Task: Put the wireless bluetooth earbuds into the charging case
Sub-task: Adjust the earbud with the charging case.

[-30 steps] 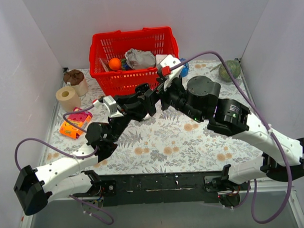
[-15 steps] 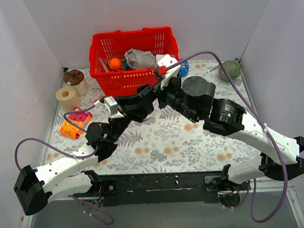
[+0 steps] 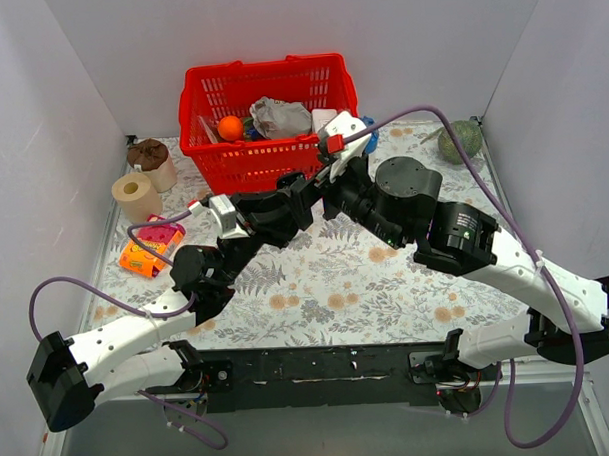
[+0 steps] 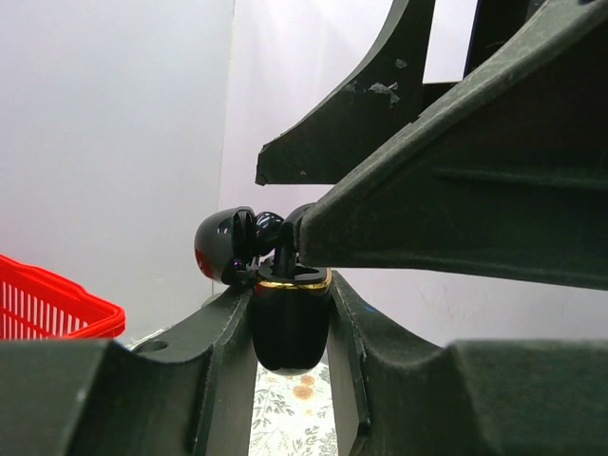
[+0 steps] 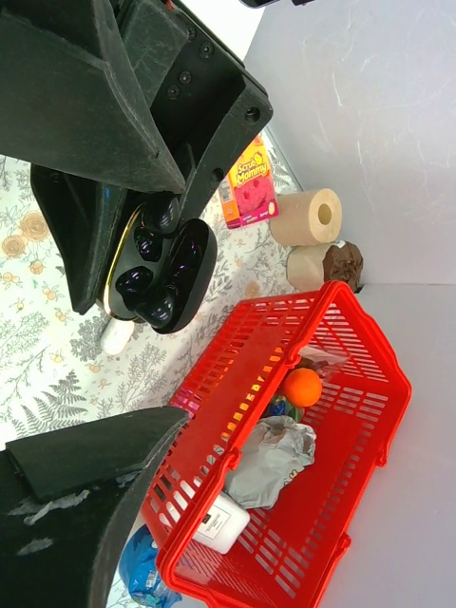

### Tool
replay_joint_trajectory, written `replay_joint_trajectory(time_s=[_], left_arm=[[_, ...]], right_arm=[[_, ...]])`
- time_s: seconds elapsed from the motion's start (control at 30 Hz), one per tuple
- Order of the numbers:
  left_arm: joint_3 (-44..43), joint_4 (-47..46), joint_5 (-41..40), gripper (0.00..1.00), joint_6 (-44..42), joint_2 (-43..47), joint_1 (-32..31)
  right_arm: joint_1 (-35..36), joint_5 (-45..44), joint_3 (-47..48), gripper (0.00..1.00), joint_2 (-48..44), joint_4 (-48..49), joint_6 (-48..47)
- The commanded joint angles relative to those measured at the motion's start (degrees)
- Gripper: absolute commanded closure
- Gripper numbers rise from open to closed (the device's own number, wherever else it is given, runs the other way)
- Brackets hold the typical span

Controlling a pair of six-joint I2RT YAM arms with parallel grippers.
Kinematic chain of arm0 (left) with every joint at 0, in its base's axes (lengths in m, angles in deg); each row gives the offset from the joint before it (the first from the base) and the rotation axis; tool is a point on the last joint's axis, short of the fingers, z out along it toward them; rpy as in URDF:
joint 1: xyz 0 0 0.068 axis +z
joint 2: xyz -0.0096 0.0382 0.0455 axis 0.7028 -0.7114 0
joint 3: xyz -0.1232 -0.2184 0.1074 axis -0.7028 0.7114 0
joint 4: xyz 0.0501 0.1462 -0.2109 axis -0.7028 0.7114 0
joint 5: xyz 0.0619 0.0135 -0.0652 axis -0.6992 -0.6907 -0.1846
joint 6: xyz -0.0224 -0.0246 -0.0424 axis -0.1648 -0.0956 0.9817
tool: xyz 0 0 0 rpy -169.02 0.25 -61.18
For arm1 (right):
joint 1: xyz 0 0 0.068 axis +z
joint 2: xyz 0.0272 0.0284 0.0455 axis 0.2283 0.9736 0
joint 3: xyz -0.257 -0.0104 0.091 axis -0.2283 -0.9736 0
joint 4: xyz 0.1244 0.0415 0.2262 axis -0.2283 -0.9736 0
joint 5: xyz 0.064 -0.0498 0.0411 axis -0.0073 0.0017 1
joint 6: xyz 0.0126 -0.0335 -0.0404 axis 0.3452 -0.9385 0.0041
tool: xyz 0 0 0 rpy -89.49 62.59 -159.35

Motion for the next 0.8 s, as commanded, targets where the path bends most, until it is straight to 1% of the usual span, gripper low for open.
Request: replay_joint_trajectory(time_s=[0.0, 0.47, 0.77], left_arm=[[-0.3, -2.7, 0.7, 1.0, -0.1, 3.0, -0.2], [-0.5, -2.8, 0.3, 1.0, -0.1, 2.8, -0.2], [0.1, -3.0, -0.3, 1.0, -0.2, 2.8, -0.2]], right_arm=[[-1.0, -4.0, -0.5, 0.02, -2.7, 1.8, -0.6], [-1.0, -2.8, -1.7, 0.02, -3.9, 1.6, -0.8], [-1.0, 3.0, -1.4, 0.02, -5.0, 2.8, -0.9]])
